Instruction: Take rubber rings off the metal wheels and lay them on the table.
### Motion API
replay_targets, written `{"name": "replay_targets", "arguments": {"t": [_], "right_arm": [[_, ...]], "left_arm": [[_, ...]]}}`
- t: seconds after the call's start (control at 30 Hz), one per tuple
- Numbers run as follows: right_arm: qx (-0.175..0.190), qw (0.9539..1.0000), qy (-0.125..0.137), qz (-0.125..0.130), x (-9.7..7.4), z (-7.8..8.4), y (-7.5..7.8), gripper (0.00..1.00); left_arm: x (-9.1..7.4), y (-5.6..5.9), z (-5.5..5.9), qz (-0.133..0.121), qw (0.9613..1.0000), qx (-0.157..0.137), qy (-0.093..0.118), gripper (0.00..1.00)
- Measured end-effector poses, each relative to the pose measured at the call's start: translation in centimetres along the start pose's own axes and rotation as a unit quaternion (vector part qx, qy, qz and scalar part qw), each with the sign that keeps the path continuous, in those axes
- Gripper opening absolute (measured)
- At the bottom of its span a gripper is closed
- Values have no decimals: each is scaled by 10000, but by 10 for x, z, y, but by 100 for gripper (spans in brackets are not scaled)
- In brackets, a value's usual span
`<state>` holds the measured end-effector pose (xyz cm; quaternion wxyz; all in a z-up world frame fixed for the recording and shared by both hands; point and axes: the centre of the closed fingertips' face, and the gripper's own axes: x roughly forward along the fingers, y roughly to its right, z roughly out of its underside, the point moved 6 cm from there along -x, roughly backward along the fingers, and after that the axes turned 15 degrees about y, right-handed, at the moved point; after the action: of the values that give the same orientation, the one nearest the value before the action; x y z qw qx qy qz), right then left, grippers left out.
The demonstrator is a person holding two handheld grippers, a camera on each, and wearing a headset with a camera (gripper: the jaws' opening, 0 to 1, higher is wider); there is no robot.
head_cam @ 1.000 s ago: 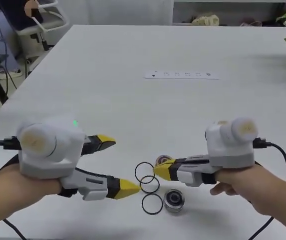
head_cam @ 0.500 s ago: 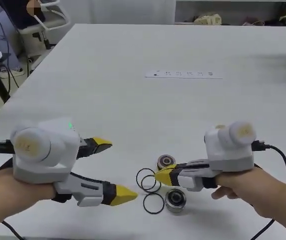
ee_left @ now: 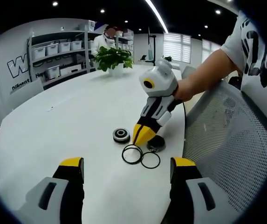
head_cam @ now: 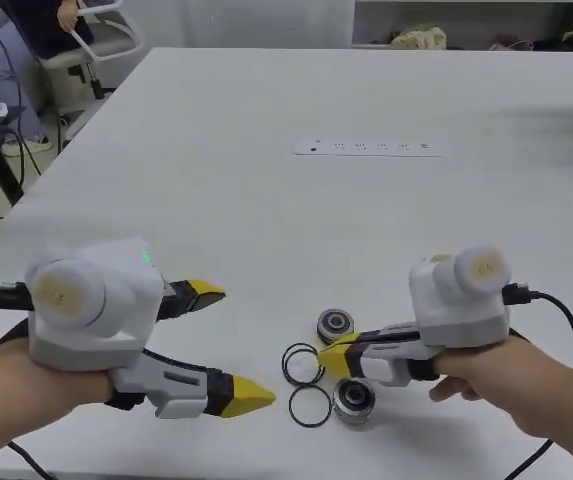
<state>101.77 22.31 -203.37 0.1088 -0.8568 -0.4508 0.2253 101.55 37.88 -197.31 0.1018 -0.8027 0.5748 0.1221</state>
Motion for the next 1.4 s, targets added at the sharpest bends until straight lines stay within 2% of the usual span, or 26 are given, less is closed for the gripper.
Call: {"name": "replay_targets", "arguments": {"t": [0.3, 0.7, 1.1, 1.4], "right_arm": [[-156, 9998, -15, 91, -3, 0, 5, 4], [-294, 9993, 193, 137, -7, -11, 8, 6], [-558, 9973, 333, 346, -12, -19, 20, 14], [-769, 9950, 382, 515, -17, -22, 31, 20]], "left_arm": [[2, -3, 1, -8, 10000, 17, -44, 73], [11, -10, 1, 36, 9999, 13, -109, 72], [23, -18, -4, 62, 9999, 45, -101, 69], [34, -23, -2, 98, 9998, 34, -145, 67]]}}
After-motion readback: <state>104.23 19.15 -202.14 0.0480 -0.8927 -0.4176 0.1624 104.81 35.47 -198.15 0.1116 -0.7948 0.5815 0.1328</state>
